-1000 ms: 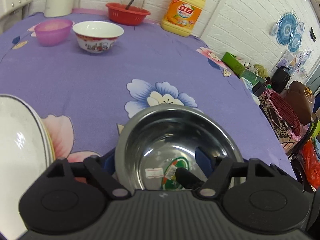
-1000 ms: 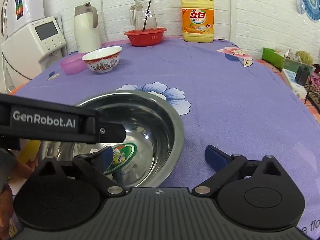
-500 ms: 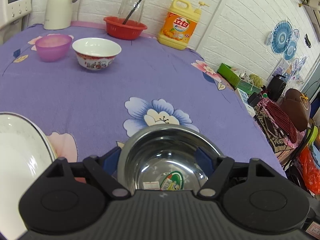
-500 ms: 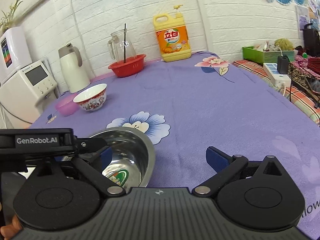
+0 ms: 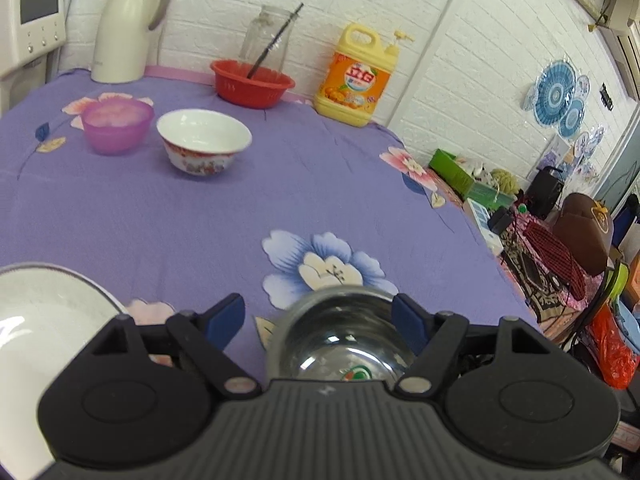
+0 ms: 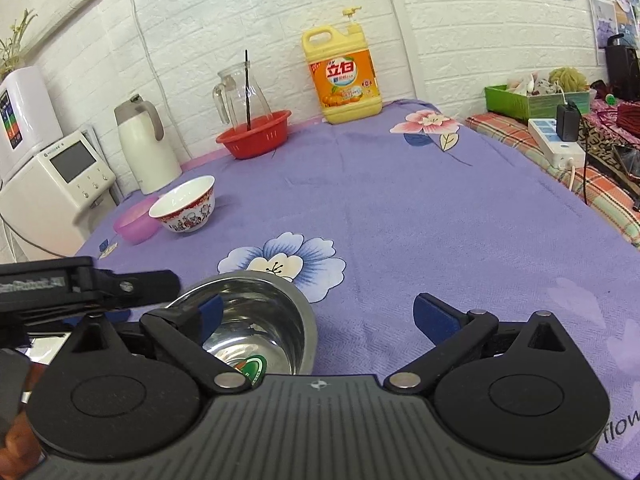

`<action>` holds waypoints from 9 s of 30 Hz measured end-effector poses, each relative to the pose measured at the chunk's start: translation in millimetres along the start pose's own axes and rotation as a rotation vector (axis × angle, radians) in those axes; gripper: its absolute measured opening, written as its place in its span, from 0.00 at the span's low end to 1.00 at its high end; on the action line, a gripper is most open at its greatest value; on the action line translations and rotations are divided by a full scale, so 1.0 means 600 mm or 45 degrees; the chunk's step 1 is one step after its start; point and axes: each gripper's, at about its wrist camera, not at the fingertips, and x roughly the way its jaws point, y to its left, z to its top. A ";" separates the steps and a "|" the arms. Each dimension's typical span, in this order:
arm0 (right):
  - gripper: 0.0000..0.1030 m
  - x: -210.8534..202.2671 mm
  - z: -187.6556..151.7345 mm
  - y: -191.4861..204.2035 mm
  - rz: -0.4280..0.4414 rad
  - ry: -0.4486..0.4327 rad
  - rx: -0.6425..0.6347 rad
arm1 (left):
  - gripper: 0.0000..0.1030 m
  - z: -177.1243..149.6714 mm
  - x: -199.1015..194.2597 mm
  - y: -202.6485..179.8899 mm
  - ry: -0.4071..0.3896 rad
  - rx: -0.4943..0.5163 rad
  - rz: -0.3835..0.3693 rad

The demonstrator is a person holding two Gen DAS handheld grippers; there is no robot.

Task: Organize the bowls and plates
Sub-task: 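Lower the steel bowl onto the table and open the left tool, then move the left tool to the white floral bowl and grip its rim, then carry the white floral bowl with the left tool into the steel bowl, then open the left tool to release the white bowl inside the steel bowl, then move the left tool to the pink bowl and grip its rim, then carry the pink bowl into the white bowl and open the left tool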

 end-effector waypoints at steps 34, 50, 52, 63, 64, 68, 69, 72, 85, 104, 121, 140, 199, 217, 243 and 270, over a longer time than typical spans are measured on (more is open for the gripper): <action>1.00 0.381 0.243 0.201 0.232 0.338 -0.517 | 0.73 0.226 0.152 0.270 -0.009 -0.446 0.208; 1.00 0.509 0.229 0.184 0.479 0.455 -0.573 | 0.69 0.224 0.232 0.265 -0.021 -0.632 0.296; 1.00 0.512 0.226 0.183 0.477 0.416 -0.585 | 0.69 0.224 0.237 0.261 -0.022 -0.623 0.303; 1.00 0.512 0.208 0.181 0.467 0.282 -0.652 | 0.70 0.221 0.257 0.248 -0.025 -0.555 0.374; 1.00 0.512 0.208 0.181 0.466 0.285 -0.655 | 0.70 0.223 0.258 0.246 -0.022 -0.560 0.364; 1.00 0.506 0.220 0.188 0.491 0.362 -0.636 | 0.70 0.233 0.257 0.236 -0.049 -0.525 0.354; 1.00 0.502 0.219 0.190 0.523 0.356 -0.642 | 0.69 0.234 0.258 0.236 -0.050 -0.517 0.358; 1.00 0.501 0.208 0.200 0.524 0.370 -0.690 | 0.61 0.227 0.268 0.239 -0.015 -0.510 0.364; 0.75 0.456 0.202 0.224 0.618 0.395 -0.754 | 0.39 0.235 0.248 0.207 0.027 -0.397 0.304; 0.99 0.133 0.132 0.187 0.308 0.324 -0.809 | 0.38 0.079 0.039 0.036 0.080 -0.376 -0.060; 1.00 0.047 0.013 0.119 0.220 0.397 -0.710 | 0.37 -0.039 0.024 -0.010 0.223 -0.302 -0.090; 1.00 0.036 0.012 0.104 0.266 0.369 -0.652 | 0.67 -0.019 -0.008 -0.025 0.103 -0.131 -0.079; 1.00 0.312 0.210 0.354 0.320 0.334 -0.573 | 0.75 0.272 0.006 0.402 -0.168 -0.176 0.385; 1.00 0.544 0.171 0.423 0.261 0.468 -0.801 | 0.69 0.301 0.244 0.450 0.068 -0.190 0.412; 0.85 0.462 0.157 0.425 0.473 0.596 -0.633 | 0.17 0.258 0.175 0.360 0.097 -0.200 0.312; 0.94 0.043 0.092 0.154 0.075 0.534 -0.659 | 0.17 0.017 0.007 -0.028 0.292 -0.058 -0.197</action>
